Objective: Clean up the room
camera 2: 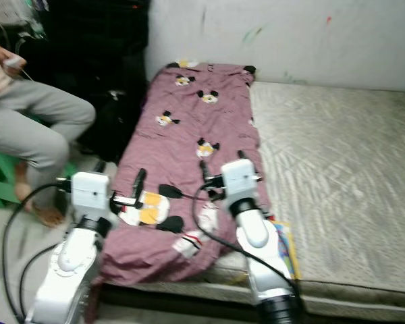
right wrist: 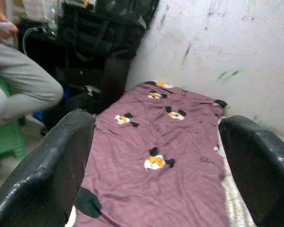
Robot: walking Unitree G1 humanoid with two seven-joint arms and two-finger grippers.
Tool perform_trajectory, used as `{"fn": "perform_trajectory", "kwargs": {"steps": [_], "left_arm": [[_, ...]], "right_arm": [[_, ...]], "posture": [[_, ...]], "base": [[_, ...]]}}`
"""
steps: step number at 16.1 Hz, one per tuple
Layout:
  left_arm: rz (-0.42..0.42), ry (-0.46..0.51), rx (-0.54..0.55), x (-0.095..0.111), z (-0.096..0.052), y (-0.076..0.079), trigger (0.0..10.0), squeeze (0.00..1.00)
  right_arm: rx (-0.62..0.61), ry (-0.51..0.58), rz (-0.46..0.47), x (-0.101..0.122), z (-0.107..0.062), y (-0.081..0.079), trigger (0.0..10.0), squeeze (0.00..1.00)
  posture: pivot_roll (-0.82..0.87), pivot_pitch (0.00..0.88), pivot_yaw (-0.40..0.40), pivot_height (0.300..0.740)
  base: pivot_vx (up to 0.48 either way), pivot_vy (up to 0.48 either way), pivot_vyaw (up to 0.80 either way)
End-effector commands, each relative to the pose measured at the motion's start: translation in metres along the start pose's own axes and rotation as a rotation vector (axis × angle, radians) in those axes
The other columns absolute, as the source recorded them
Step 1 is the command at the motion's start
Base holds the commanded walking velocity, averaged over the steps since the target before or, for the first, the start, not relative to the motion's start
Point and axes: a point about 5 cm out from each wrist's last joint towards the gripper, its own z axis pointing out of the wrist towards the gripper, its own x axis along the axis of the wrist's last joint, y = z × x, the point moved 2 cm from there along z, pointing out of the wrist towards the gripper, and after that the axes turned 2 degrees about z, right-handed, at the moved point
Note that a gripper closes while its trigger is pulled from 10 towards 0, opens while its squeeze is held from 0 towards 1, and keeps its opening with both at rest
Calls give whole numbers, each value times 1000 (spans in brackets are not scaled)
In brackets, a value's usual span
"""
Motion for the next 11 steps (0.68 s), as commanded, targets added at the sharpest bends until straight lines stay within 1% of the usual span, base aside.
{"fn": "perform_trajectory", "kwargs": {"steps": [1, 3, 8, 11], "left_arm": [[-3, 7, -11, 2, 2, 3, 10000, 0], [-6, 8, -12, 2, 3, 3, 10000, 0], [-10, 11, -18, 3, 4, 5, 10000, 0], [-10, 12, -19, 3, 4, 6, 10000, 0]], "right_arm": [[-10, -4, -13, -1, 1, 4, 10000, 0], [-12, -3, -14, -1, 1, 5, 10000, 0], [-17, -2, -14, 0, 2, 5, 10000, 0], [-18, -2, -15, -1, 2, 5, 10000, 0]], "posture": [[-36, 0, -7, 740], [-37, 0, -8, 740], [-39, 0, -6, 740], [-39, 0, -5, 740]], "base": [[0, -251, 0], [0, -253, 0], [0, -252, 489], [0, -251, 0]]}}
